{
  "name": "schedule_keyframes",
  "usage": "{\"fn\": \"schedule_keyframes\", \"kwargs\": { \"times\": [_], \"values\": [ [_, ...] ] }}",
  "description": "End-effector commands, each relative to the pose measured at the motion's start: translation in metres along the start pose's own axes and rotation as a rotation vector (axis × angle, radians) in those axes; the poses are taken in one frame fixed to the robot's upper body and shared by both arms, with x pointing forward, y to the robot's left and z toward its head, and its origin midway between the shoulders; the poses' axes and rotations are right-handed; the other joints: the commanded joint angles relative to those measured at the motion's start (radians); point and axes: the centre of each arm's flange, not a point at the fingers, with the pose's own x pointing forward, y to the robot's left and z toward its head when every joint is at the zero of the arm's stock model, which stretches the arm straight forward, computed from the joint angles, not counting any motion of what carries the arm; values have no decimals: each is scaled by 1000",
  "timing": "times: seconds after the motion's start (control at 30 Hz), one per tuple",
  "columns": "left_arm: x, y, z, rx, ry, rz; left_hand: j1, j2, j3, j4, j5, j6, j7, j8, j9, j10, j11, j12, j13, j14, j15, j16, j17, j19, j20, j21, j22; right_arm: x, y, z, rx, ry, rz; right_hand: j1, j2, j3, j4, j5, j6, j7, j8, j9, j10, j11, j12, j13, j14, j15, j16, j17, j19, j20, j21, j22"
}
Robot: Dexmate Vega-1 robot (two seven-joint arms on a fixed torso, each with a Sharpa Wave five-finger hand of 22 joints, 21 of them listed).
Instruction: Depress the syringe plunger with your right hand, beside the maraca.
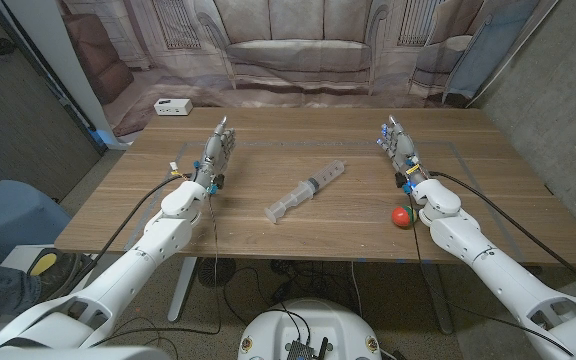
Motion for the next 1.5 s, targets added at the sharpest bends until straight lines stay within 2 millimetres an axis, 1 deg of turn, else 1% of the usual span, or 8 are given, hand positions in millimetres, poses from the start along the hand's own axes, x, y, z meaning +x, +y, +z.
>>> {"fn": "schedule_keyframes", "kwargs": {
  "times": [0.03, 0.53, 0.63, 0.8, 0.9, 0.97, 1.23, 1.5],
  "values": [
    [-3, 7, 1, -14, -25, -21, 9, 1, 6, -1, 6, 2, 8, 3, 5, 3, 8, 8, 3, -5, 0, 6, 4, -9, 2, 5, 4, -10, 8, 12, -20, -61, -31, 5, 0, 6, 1, 6, -1, 7, 6, 3, -1, 7, 6, 4, -7, 1, 4, 5, 10, -7, 4, 5],
    [-16, 8, 13, 12, -49, -43, 17, 4, 5, -5, 5, 32, 11, 6, 6, 37, 8, 17, 3, 25, -3, 10, 4, 3, 7, 6, 4, -11, 13, 33, -80, -135, 30, 10, 3, 7, -4, 6, 9, 0, 9, 1, 20, 5, 11, 4, 18, -5, 11, 4, 36, -6, 10, 5],
    [-19, 8, 17, 21, -69, -41, 20, 6, 5, -7, 4, 45, 9, 8, 6, 50, 10, 20, 3, 42, -4, 13, 4, 13, 11, 8, 3, -11, 13, 35, -93, -150, 33, 12, 5, 7, -7, 6, 62, 1, 27, 2, 47, 3, 17, 4, 37, -11, 14, 3, 54, -9, 13, 5],
    [-21, 9, 22, 27, -112, -34, 31, 9, 5, -13, 2, 97, 11, 15, 6, 99, 10, 32, 3, 86, -3, 19, 4, 53, 17, 16, 3, -12, 14, 36, -105, -162, 41, 16, 6, 8, -10, 6, 71, -5, 28, 3, 64, 1, 21, 4, 56, -15, 19, 2, 76, -12, 18, 5],
    [-22, 9, 26, 31, -122, -25, 39, 12, 5, -17, 1, 125, 18, 17, 6, 127, 13, 38, 3, 113, 1, 20, 3, 88, -10, 23, 2, -13, 14, 36, -117, -160, 50, 18, 6, 8, -12, 6, 61, -3, 22, 3, 71, -1, 22, 4, 59, -16, 18, 1, 79, -11, 17, 5],
    [-22, 8, 28, 39, -128, -27, 41, 12, 5, -18, 0, 133, 20, 17, 6, 133, 16, 39, 3, 122, -1, 21, 3, 96, -14, 24, 2, -13, 15, 36, -121, -158, 57, 19, 6, 8, -13, 6, 60, -4, 21, 2, 73, -1, 22, 4, 62, -17, 19, 1, 82, -12, 18, 5],
    [-23, 12, 34, 60, -126, -38, 44, 13, 4, -20, -1, 138, 19, 13, 6, 137, 17, 37, 3, 126, -3, 17, 3, 90, 0, 18, 2, -11, 19, 39, -185, -156, 95, 25, 8, 10, -17, 6, 71, -9, 23, 2, 89, -3, 25, 4, 77, -23, 21, 0, 96, -13, 19, 5],
    [-25, 20, 42, 93, -150, -47, 47, 14, 3, -22, -3, 152, 22, 12, 6, 152, 18, 38, 3, 145, -2, 18, 3, 112, -16, 21, 2, -9, 23, 42, -224, -187, 111, 32, 12, 14, -21, 6, 70, -14, 20, 1, 95, -4, 24, 4, 90, -27, 23, -1, 108, -13, 20, 5]
  ]
}}
